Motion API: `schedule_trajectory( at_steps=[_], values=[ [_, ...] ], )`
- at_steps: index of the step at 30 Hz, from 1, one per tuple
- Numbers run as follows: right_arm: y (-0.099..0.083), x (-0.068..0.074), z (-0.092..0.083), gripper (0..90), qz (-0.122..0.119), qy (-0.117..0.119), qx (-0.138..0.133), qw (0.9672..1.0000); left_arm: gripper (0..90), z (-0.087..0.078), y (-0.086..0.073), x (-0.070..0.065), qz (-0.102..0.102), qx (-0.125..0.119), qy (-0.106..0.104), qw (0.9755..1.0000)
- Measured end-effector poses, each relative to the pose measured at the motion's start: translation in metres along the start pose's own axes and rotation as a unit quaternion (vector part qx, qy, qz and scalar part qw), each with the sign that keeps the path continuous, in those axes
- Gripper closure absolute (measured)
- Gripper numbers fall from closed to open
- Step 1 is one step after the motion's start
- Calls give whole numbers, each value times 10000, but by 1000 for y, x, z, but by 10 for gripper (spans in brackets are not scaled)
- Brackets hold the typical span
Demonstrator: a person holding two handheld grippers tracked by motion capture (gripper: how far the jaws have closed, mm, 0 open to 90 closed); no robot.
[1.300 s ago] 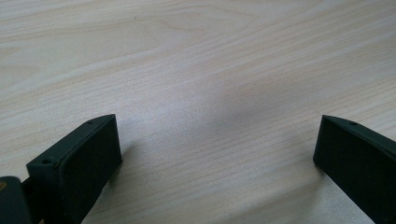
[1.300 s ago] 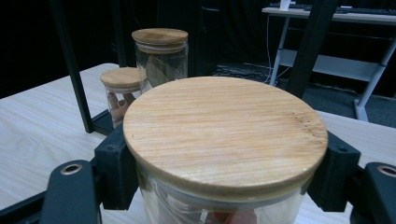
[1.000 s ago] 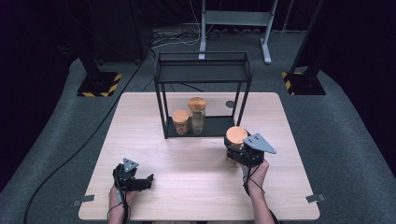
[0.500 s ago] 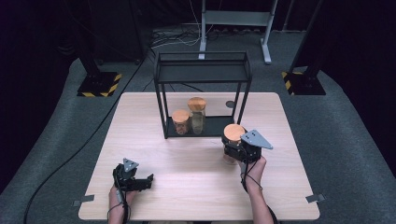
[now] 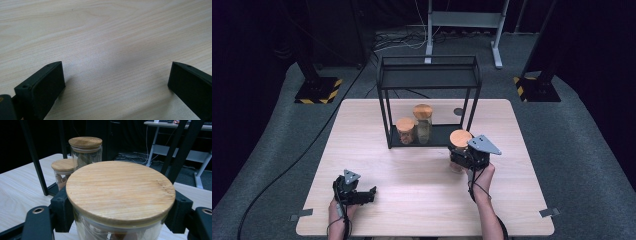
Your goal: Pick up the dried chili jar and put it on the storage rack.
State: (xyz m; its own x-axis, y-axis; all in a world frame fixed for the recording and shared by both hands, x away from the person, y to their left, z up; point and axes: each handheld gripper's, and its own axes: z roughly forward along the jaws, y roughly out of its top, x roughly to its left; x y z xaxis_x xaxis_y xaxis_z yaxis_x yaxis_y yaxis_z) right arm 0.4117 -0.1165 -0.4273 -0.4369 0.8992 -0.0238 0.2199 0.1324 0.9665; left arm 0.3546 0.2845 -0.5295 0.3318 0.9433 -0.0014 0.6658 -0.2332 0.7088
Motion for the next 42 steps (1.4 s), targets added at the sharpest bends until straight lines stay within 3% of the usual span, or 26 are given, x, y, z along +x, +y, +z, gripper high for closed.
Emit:
schedule_trajectory(
  at_steps=[42],
  values=[
    [20, -2, 25, 250, -8, 40, 72, 10000, 0, 0, 0, 0, 2, 1, 0, 10000]
  ],
)
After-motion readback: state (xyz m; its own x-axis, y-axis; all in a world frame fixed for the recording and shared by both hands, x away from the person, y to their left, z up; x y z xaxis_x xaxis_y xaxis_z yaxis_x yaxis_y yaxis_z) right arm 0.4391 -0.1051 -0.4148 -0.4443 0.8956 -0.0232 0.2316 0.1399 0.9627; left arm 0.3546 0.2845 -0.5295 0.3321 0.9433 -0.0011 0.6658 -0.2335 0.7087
